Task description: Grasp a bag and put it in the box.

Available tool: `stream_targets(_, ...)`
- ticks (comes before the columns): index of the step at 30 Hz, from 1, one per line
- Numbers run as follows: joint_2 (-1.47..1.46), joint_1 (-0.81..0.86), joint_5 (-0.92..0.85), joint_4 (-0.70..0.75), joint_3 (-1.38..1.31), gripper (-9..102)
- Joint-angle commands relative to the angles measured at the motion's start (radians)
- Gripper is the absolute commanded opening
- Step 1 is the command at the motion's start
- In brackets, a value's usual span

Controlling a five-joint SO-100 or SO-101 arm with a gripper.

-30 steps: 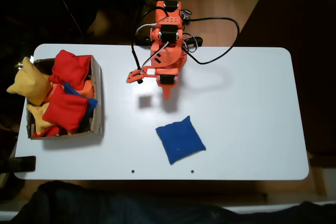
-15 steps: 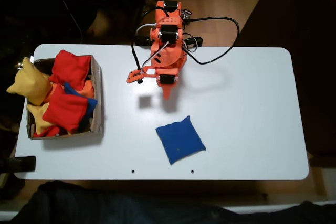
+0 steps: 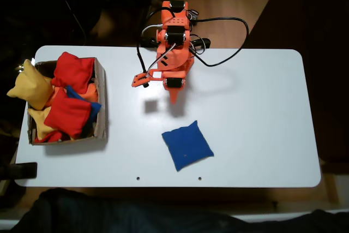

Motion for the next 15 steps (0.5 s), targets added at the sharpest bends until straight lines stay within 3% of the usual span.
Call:
stream_targets(1,-0.006,-0.006,-0.005,0.002,0.002,0)
stream_targets(15,-0.005,-0.011,-0.005,-0.002,0.002,2)
